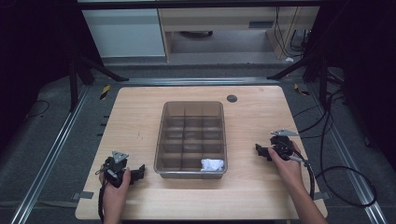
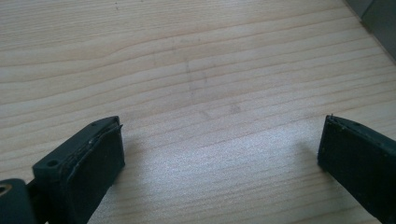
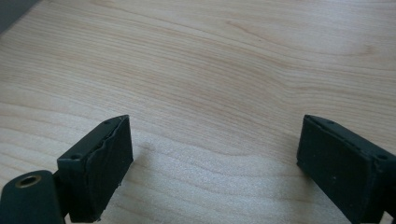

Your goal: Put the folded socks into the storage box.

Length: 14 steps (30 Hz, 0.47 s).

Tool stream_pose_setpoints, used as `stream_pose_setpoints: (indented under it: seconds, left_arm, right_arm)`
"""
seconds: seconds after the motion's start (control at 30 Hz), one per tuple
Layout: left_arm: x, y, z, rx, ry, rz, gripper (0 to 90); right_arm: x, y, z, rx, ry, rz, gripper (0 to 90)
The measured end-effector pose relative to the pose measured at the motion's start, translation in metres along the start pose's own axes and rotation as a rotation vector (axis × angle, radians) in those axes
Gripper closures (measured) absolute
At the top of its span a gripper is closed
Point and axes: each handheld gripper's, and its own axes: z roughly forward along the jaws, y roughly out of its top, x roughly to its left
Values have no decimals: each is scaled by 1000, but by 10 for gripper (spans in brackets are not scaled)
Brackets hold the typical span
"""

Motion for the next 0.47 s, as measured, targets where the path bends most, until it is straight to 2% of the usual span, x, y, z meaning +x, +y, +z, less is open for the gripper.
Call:
stream_pose_setpoints:
  seconds: [0.17, 0.47]
  left_arm:
    - [0, 0, 0, 1, 1, 0, 0]
    - [0, 0, 0, 1, 1, 0, 0]
  right_arm:
    - [2, 0, 2, 19, -65, 12, 62]
    - [3, 0, 1, 25, -75, 27, 46]
